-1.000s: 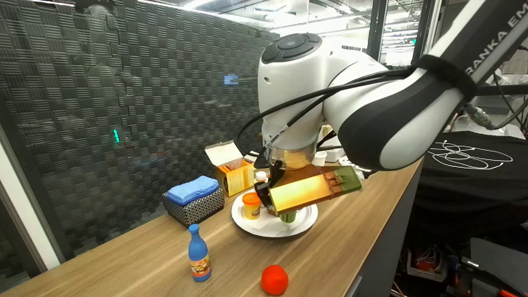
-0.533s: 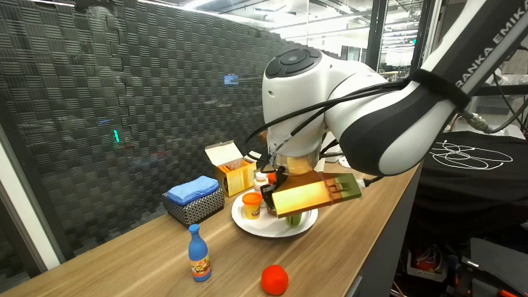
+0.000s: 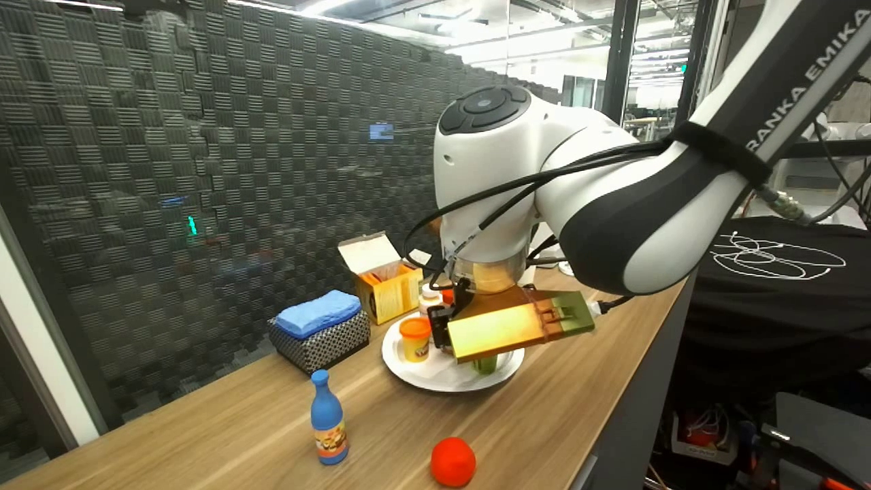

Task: Pick up all the objects surrounding the white plate and arrange them on the plate

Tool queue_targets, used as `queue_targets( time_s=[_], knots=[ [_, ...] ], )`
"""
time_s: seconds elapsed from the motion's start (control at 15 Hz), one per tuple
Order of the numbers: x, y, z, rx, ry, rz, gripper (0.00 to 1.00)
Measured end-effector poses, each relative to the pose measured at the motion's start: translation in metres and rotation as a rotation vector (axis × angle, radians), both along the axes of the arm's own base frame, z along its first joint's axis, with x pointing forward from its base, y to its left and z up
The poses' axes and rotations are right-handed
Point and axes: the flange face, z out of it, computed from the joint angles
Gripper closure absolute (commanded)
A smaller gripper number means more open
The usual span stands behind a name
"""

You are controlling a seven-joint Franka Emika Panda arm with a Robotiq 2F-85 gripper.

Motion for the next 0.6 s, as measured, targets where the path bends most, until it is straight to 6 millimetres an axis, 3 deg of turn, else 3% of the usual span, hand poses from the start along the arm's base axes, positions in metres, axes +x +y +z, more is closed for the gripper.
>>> queue_targets(
  time_s=[0.27, 0.6],
  knots=[
    [-0.002, 0.015, 0.014, 0.026, -0.018, 0.008, 0.0],
    [-0.008, 0.057, 0.055, 0.137, -0.028, 0.03, 0.0]
  ],
)
